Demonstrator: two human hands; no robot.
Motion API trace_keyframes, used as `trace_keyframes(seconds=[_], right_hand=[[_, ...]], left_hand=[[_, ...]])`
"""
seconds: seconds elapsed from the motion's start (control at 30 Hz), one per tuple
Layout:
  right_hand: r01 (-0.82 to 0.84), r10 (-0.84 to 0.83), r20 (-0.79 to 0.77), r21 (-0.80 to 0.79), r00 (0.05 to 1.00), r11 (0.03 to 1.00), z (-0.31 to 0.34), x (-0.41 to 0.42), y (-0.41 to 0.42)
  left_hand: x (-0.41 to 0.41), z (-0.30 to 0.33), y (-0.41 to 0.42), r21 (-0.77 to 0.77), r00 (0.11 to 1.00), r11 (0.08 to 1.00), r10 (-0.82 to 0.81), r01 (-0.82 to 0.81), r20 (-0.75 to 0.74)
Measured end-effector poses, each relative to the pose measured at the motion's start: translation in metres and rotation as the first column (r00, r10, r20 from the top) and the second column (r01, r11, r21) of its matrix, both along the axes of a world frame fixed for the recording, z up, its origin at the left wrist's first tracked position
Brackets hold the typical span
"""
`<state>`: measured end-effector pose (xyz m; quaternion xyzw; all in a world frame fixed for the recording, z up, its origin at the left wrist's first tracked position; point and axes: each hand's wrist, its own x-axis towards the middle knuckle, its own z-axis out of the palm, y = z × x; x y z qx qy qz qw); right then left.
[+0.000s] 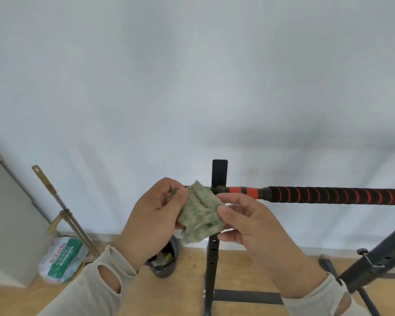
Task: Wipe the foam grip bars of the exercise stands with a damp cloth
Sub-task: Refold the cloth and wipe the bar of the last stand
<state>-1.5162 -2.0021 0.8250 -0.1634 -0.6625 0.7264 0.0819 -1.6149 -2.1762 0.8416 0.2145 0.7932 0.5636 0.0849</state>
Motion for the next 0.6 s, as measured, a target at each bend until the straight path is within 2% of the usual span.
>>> trace_keyframes(seconds=[0.07,0.1,0.17,0.23,0.3,0.37,0.47,0.53,0.6], right_hand=[[0.005,-0.004,-0.006,0.231,1.0,0.973,0.001,0.008,0.004],[0.011,-0.012,0.002,0.328,1.0,0.945,0.003,0.011,0.006],[-0.018,-0.011,0.056,0.484,0.998,0.875,0.002,0.016,0.011],[-0.068,0.008,0.111,0.553,0.994,0.831,-0.001,0.021,0.012],[-0.085,0.054,0.076,0.494,0.996,0.865,0.001,0.023,0.013],[-0.151,0.162,0.007,0.41,0.987,0.9,0.012,0.024,0.012],[-0.316,0.37,-0.108,0.336,0.923,0.887,0.024,0.018,0.012],[-0.328,0.373,-0.15,0.261,0.916,0.908,0.028,0.016,0.012],[-0.303,0.35,-0.141,0.275,0.926,0.912,0.031,0.017,0.017]], left_hand=[[0.006,0.004,-0.002,-0.148,0.975,0.988,0.019,-0.053,-0.221],[0.01,0.008,-0.002,-0.156,0.957,0.984,0.037,-0.085,-0.289],[0.015,0.017,-0.002,-0.106,0.949,0.99,0.055,-0.092,-0.31],[0.018,0.027,-0.001,-0.079,0.965,0.996,-0.05,0.03,-0.257],[0.023,0.038,0.0,-0.102,0.946,0.97,-0.238,0.22,-0.219],[0.025,0.045,0.003,-0.144,0.92,0.944,-0.323,0.297,-0.224],[0.026,0.054,0.009,-0.146,0.903,0.943,-0.328,0.298,-0.278],[0.026,0.057,0.009,-0.095,0.908,0.956,-0.292,0.276,-0.299],[0.026,0.058,0.008,-0.017,0.937,0.97,-0.239,0.243,-0.254]])
